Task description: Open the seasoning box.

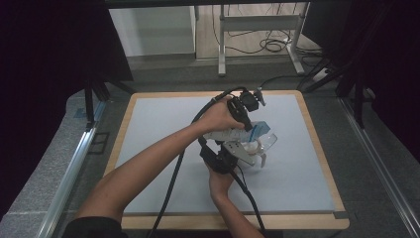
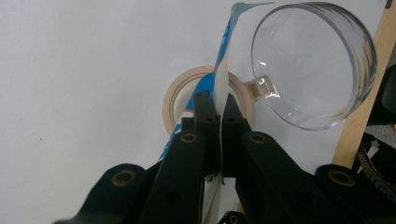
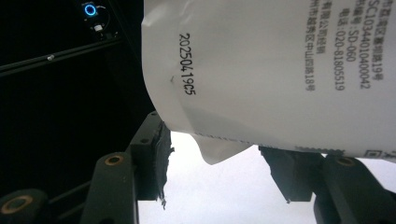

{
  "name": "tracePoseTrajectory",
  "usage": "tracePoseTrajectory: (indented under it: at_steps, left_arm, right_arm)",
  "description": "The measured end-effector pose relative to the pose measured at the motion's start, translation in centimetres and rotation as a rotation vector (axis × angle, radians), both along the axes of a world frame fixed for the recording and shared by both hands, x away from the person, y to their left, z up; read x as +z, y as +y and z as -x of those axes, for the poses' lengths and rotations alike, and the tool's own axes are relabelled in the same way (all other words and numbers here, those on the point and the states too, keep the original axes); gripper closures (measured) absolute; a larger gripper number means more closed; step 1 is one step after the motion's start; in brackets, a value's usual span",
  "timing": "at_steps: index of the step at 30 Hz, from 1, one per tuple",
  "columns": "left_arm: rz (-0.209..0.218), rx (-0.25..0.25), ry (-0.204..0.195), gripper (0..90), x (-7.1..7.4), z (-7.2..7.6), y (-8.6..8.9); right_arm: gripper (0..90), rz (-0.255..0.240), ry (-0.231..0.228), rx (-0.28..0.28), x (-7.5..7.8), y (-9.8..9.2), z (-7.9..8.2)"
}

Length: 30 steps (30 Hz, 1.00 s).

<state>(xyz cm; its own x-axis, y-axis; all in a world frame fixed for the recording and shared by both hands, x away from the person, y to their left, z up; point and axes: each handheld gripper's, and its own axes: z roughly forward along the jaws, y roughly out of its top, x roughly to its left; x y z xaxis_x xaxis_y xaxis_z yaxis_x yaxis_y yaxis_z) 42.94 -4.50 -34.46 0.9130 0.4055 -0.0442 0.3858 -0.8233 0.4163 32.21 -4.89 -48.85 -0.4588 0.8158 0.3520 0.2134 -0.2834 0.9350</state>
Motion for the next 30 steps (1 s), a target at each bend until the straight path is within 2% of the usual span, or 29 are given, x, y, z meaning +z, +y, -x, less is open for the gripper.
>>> tracePoseTrajectory:
  at_steps: [30]
  left_arm:
    - [-0.008, -0.004, 0.003, 90.0, -0.27, -0.09, -0.25]
  right_arm:
    - [44.6, -0.021, -0.004, -0.017, -0.28, 0.09, -0.09]
